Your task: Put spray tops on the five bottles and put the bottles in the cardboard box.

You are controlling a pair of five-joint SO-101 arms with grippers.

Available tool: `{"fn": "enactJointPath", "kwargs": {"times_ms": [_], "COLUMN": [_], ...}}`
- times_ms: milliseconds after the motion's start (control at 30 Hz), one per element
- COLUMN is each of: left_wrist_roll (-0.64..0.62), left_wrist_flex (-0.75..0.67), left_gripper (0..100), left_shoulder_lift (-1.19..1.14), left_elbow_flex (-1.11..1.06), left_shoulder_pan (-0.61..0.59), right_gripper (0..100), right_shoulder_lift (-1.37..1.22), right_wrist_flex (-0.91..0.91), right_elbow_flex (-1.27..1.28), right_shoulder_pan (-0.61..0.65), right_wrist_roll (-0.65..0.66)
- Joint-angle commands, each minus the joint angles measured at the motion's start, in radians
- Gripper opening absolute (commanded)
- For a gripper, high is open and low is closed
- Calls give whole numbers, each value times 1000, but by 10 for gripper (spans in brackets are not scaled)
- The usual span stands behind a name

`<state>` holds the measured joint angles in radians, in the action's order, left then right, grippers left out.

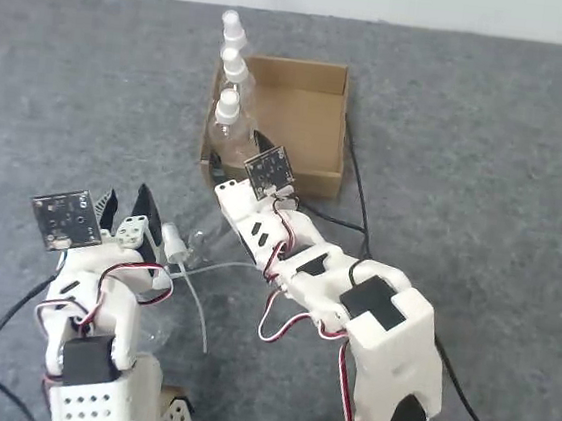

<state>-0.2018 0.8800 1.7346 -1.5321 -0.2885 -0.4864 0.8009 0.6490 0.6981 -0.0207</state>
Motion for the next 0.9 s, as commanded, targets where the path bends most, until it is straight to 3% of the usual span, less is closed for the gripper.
{"fn": "enactJointPath", "kwargs": {"times_ms": [0, 567, 867], "left_wrist_roll": [0, 0, 0], "left_wrist_flex": [-35, -35, -35], "left_gripper": [134, 134, 134], "left_shoulder_lift": [21, 21, 21], "left_elbow_flex": [19, 19, 19], "left_shoulder_pan": [-2, -2, -2], "right_gripper": [227, 227, 227], "right_shoulder_lift": [90, 96, 268], "right_wrist_flex": [27, 27, 19], "right_elbow_flex": [-3, 23, 161], "right_shoulder_pan": [10, 13, 13], "right_wrist_roll": [0, 94, 94]}}
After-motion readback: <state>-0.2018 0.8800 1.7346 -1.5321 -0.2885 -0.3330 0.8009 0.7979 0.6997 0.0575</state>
